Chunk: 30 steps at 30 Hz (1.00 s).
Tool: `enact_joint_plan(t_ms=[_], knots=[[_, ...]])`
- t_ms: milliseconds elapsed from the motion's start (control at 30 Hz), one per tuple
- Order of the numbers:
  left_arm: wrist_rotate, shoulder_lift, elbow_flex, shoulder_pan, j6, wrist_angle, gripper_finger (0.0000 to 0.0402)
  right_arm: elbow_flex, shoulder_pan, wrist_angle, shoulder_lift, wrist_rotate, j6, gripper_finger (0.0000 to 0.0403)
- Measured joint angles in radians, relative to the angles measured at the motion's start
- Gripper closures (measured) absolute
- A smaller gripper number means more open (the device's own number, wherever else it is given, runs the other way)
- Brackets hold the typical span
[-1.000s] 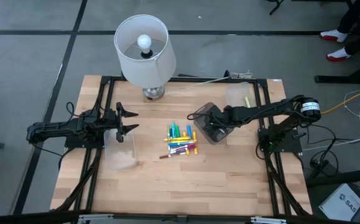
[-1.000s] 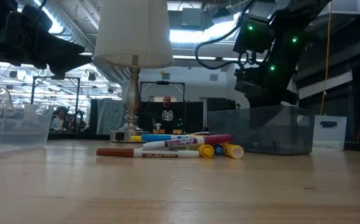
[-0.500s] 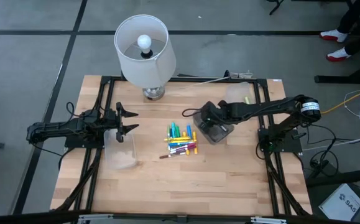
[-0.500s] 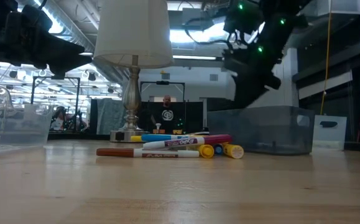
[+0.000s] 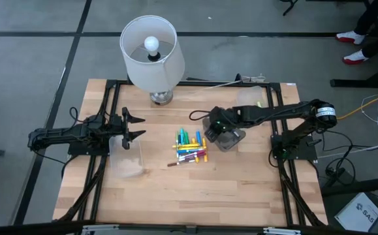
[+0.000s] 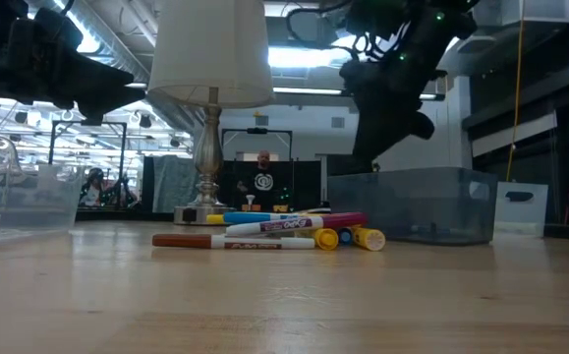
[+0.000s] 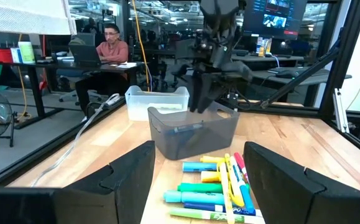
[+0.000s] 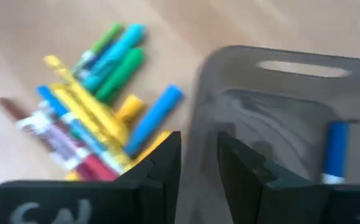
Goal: Pick & Place Markers
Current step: Put the brown marker pen into the black bin
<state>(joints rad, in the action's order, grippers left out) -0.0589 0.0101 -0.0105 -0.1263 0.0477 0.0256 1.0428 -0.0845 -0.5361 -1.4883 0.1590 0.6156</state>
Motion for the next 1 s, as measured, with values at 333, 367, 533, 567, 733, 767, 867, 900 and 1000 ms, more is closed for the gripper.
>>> enact_joint_plan(t_ms=[333,367,533,567,733,767,867,900,1000], knots=[[0.000,0.000,0.000,0.000,0.001,0.000,0.0160,0.000,0.005,0.212,0.000,-0.071,-0.045,0.0300],[0.000,0.000,0.000,0.000,0.000,0.000,0.0160,0.000,0.009,0.234,0.000,-0.074,-0.049,0.0300],[0.000,0.000,0.000,0.000,0.000,0.000,0.0160,0.000,0.048,0.357,-0.003,-0.075,-0.106,0.0300],[0.000,0.000,0.000,0.000,0.000,0.000,0.0160,0.000,0.055,0.379,-0.003,-0.075,-0.114,0.0300],[0.000,0.000,0.000,0.000,0.001,0.000,0.0160,0.000,0.094,0.445,-0.003,-0.073,-0.182,0.0300],[0.000,0.000,0.000,0.000,0.000,0.000,0.0160,0.000,0.102,0.451,-0.003,-0.073,-0.197,0.0300],[0.000,0.000,0.000,0.000,0.001,0.000,0.0160,0.000,0.128,0.452,-0.004,-0.073,-0.240,0.0300],[0.000,0.000,0.000,0.000,0.000,0.000,0.0160,0.000,0.137,0.452,-0.004,-0.073,-0.254,0.0300],[0.000,0.000,0.000,0.000,0.001,0.000,0.0160,0.000,0.166,0.451,-0.004,-0.073,-0.313,0.0300]])
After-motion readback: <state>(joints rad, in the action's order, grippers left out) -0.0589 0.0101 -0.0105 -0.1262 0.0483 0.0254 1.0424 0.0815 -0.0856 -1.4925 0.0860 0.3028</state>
